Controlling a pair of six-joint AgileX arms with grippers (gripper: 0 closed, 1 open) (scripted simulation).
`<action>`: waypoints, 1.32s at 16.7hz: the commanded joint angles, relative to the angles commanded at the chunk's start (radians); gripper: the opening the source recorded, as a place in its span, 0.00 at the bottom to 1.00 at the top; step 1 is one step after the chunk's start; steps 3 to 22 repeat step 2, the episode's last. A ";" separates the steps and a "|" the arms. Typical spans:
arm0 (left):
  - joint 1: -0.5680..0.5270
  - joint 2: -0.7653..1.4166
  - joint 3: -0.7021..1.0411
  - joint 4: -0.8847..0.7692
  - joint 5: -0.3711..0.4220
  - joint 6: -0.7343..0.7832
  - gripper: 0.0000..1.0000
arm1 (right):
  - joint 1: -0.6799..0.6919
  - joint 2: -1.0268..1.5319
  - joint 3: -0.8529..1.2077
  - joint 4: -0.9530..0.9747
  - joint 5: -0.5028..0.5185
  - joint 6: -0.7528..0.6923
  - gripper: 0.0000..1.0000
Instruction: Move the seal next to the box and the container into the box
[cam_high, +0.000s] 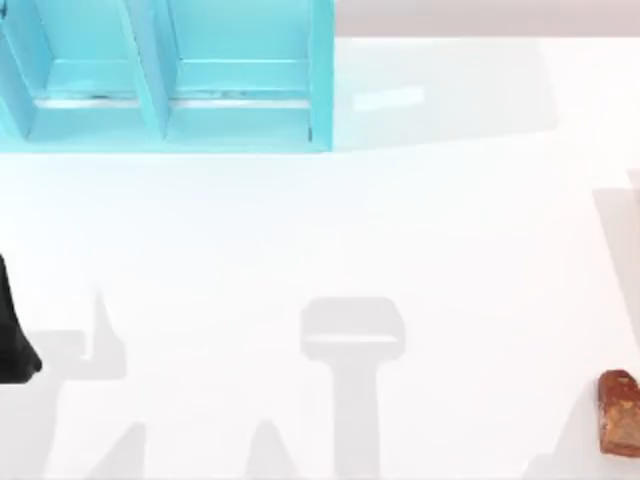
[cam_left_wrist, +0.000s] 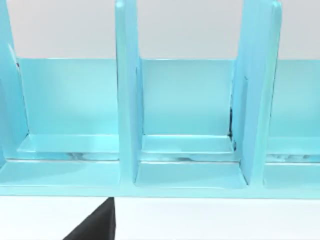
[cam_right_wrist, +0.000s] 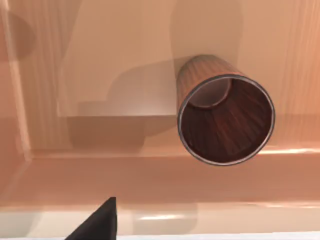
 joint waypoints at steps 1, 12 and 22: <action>0.000 0.000 0.000 0.000 0.000 0.000 1.00 | 0.002 -0.006 0.016 -0.017 0.001 0.000 1.00; 0.000 0.000 0.000 0.000 0.000 0.000 1.00 | 0.003 -0.009 0.022 -0.023 0.001 -0.001 1.00; 0.000 0.000 0.000 0.000 0.000 0.000 1.00 | 0.003 -0.009 0.022 -0.023 0.001 -0.001 1.00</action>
